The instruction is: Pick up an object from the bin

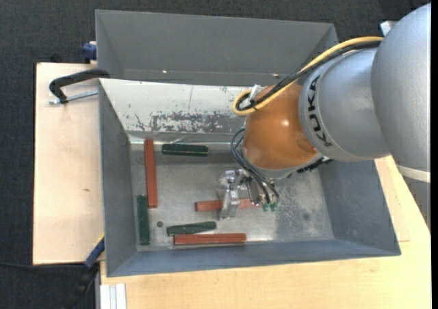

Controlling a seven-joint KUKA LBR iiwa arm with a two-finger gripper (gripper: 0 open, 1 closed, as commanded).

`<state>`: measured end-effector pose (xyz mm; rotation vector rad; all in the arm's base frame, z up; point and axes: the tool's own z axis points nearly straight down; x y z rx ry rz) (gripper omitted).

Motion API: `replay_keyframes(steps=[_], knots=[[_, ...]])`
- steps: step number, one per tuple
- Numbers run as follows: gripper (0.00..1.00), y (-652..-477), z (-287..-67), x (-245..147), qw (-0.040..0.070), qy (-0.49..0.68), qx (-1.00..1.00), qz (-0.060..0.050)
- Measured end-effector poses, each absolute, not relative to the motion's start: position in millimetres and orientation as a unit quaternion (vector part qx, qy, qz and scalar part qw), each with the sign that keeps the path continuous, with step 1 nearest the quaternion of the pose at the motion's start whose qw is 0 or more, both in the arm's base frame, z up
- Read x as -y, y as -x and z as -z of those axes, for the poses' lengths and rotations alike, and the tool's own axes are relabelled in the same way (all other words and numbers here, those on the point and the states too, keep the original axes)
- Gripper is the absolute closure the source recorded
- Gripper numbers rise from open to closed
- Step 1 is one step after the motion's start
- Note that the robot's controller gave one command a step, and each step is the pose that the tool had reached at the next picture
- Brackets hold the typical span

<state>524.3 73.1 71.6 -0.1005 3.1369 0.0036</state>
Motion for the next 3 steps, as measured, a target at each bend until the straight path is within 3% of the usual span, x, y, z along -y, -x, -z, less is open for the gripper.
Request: replay_keyframes(steps=[1,2,3], knots=[[1.00,-524.2,-71.5,-73.1,0.002,0.032,-0.999,-0.001],[1.00,-525.4,-155.6,-65.5,0.000,0.042,-0.999,0.000],[1.00,-524.0,-280.8,-72.4,0.003,0.040,-0.999,-0.001]])
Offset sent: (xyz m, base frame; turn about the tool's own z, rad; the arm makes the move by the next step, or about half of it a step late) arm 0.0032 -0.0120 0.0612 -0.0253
